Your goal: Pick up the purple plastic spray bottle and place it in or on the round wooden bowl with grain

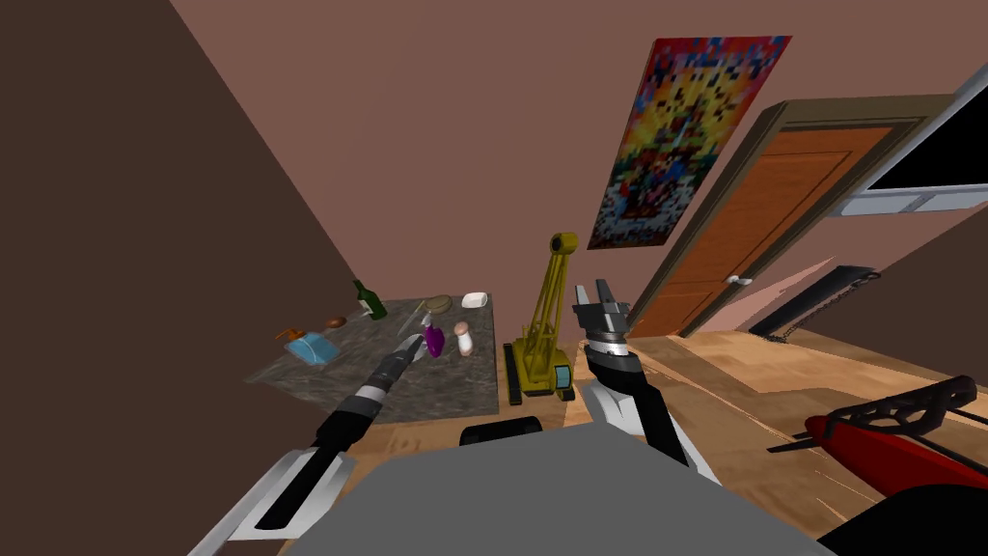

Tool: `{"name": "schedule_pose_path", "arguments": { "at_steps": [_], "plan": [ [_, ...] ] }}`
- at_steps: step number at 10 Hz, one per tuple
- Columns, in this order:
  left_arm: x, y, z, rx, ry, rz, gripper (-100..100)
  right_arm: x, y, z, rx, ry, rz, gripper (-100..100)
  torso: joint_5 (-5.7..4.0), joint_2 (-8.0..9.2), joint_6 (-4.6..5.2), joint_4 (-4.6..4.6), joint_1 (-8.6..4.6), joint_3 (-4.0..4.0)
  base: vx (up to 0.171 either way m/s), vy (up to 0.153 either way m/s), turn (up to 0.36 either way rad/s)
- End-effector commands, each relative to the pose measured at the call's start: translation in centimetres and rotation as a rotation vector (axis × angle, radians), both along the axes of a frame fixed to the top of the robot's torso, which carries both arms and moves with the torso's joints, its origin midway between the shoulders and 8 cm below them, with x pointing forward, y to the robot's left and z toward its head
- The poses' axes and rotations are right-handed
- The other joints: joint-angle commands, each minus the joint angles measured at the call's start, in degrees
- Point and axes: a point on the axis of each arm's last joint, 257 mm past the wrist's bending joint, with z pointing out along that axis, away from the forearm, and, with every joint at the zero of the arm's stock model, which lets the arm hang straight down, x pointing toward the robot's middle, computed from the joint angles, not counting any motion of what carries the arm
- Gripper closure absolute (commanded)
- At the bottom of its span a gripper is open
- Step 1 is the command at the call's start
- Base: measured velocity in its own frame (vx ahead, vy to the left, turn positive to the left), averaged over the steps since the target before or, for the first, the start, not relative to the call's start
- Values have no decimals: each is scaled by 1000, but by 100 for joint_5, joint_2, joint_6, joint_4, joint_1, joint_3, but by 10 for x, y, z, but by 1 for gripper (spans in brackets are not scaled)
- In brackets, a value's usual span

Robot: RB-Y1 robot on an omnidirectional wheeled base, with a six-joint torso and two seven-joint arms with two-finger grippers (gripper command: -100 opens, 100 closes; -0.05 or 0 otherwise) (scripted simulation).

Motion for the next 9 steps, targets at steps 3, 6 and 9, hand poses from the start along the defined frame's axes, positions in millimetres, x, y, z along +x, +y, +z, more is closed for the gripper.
{"name": "schedule_pose_path", "arguments": {
  "at_steps": [3,6,9],
  "plan": [
    [-1,39,-26,150,82,41,-100,0,0,0,0,0,0,0,-1,0,-1,0,-3,0,12,-102,-94],
    [-3,72,-43,260,140,75,-100,0,0,0,0,0,0,0,-3,-7,-1,-2,-9,-4,30,-110,-85],
    [-7,109,-57,374,200,112,-100,0,0,0,0,0,0,0,0,-1,-1,0,2,0,22,-94,-82]
  ]
}}
